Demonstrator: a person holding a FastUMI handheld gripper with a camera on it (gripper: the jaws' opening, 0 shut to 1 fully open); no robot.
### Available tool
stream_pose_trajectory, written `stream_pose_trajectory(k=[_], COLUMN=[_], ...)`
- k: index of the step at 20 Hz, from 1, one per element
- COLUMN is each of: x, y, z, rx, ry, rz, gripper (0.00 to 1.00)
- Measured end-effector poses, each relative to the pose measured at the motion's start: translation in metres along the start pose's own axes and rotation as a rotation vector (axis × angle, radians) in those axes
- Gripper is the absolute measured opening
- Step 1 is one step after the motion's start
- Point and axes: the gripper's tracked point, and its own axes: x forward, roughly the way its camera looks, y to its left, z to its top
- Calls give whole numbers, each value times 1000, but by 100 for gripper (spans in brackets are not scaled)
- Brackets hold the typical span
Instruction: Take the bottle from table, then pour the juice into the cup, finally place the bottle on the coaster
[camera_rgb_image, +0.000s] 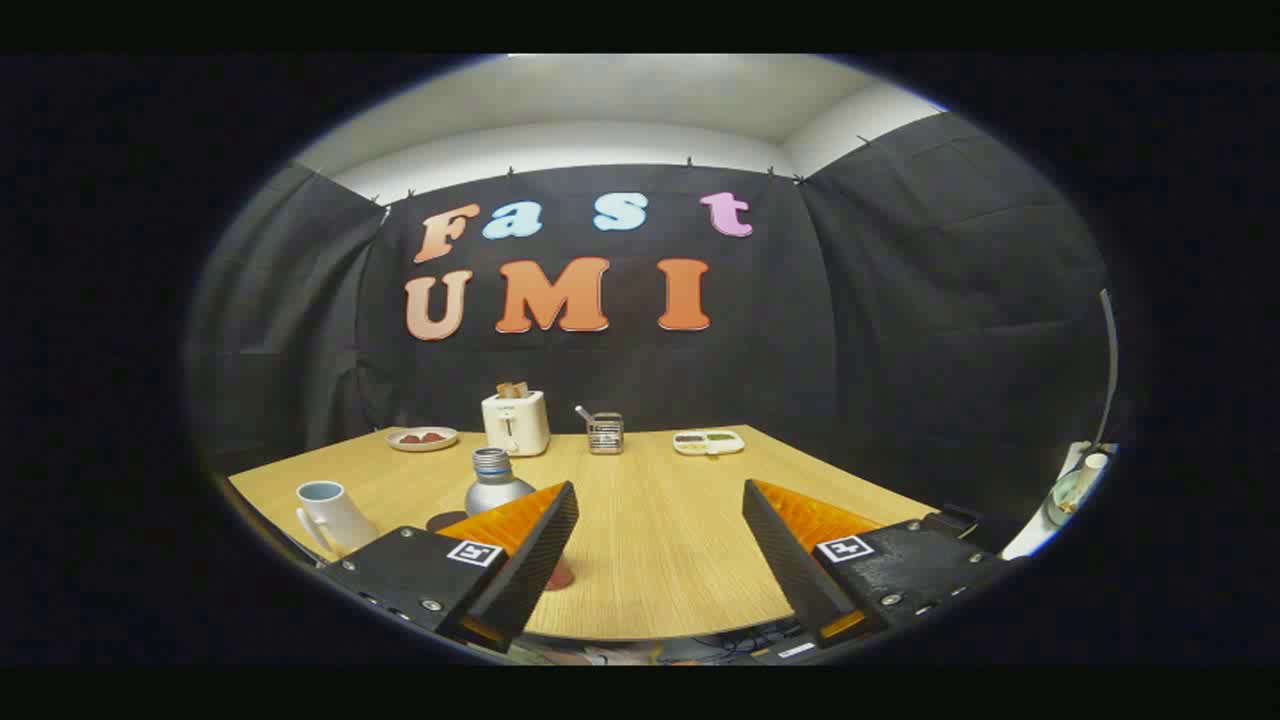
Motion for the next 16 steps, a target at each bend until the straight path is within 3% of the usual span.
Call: stream_pose_trajectory(k=[9, 16], x=[-5, 2], y=[53, 60], z=[0, -14], rx=[-28, -31], ry=[-15, 14], rz=[121, 129], gripper=[98, 98])
